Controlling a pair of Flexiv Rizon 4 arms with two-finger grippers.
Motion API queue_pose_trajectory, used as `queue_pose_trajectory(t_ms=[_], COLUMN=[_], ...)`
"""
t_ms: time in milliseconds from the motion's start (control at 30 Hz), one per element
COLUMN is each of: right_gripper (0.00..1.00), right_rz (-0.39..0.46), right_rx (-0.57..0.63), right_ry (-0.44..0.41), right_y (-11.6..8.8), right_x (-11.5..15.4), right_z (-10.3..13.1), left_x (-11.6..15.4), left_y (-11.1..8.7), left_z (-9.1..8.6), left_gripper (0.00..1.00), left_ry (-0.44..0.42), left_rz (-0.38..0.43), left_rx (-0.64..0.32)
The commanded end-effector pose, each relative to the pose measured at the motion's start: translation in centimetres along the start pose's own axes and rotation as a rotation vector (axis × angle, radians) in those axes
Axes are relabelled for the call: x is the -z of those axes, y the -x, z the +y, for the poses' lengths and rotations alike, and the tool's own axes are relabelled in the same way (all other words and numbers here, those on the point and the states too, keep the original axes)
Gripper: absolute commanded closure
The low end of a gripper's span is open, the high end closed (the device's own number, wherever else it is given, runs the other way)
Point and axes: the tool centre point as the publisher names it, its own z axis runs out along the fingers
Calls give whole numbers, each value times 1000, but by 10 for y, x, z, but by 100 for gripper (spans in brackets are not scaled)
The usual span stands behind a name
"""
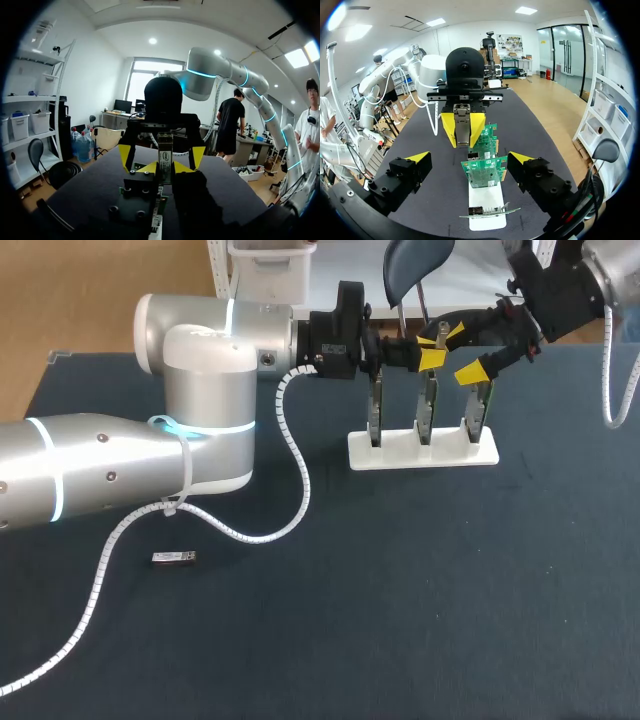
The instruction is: Pick up the optical module with the left hand, and insert it into the network port with the right hand.
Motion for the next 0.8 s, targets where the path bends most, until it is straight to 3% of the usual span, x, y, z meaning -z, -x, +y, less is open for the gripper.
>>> queue_pose_trajectory(t_ms=[33, 367, 500, 800], right_gripper=[0, 0, 0, 0], right_rz=[0, -1, -11, -65], right_rx=[0, 4, 19, 81], right_ry=[2, -17, -59, -66], right_y=[0, 2, 15, 45], right_x=[0, 3, 12, 20], right_z=[-1, -3, -4, -1], left_x=[-1, -1, -1, -1], left_y=[1, 1, 1, 1], left_z=[2, 2, 2, 2], left_gripper=[100, 100, 100, 100], left_ry=[-2, -2, -2, -2], left_rz=[5, 5, 5, 5], left_rx=[-2, -2, -2, -2])
